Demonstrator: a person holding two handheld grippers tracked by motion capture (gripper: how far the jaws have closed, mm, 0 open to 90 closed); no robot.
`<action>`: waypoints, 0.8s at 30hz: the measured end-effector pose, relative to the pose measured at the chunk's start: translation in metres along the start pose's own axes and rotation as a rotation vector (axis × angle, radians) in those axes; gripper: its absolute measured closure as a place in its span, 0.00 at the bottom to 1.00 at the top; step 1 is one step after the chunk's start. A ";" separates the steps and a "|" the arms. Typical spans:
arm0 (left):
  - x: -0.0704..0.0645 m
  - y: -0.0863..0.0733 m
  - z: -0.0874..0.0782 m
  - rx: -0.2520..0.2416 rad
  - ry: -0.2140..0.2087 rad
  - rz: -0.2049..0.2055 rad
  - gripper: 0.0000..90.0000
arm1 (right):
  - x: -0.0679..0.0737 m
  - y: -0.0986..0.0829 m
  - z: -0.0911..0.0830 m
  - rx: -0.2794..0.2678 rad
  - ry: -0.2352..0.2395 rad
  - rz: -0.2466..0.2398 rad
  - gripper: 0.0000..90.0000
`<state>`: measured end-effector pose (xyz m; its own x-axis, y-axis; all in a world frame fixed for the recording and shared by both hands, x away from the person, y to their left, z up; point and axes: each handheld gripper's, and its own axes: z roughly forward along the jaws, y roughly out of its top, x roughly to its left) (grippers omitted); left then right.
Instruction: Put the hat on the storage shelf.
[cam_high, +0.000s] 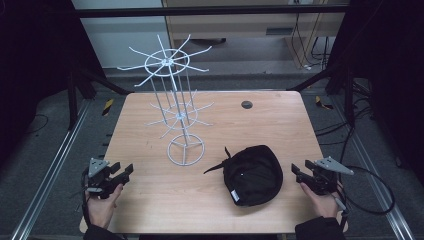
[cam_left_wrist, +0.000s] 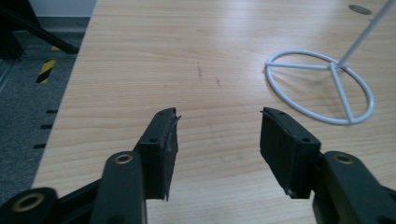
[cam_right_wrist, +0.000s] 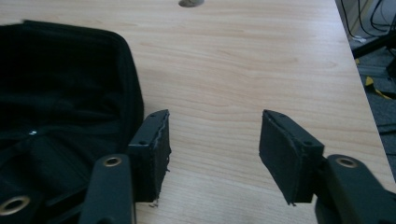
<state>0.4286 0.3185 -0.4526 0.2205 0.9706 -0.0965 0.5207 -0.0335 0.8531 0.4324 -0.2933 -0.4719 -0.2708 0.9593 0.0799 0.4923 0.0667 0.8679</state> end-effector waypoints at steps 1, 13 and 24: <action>-0.003 0.000 -0.001 0.004 -0.004 0.008 0.55 | 0.001 0.001 -0.002 -0.007 0.004 -0.006 0.50; -0.039 0.001 -0.005 0.004 -0.076 0.061 0.57 | 0.014 0.015 -0.013 -0.014 0.099 -0.023 0.56; -0.067 0.006 -0.004 0.010 -0.161 0.095 0.59 | 0.027 0.025 -0.016 -0.003 0.171 -0.036 0.61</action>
<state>0.4140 0.2540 -0.4391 0.3980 0.9122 -0.0969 0.4990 -0.1267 0.8573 0.4238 -0.2703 -0.4400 -0.4248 0.8958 0.1310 0.4774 0.0987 0.8731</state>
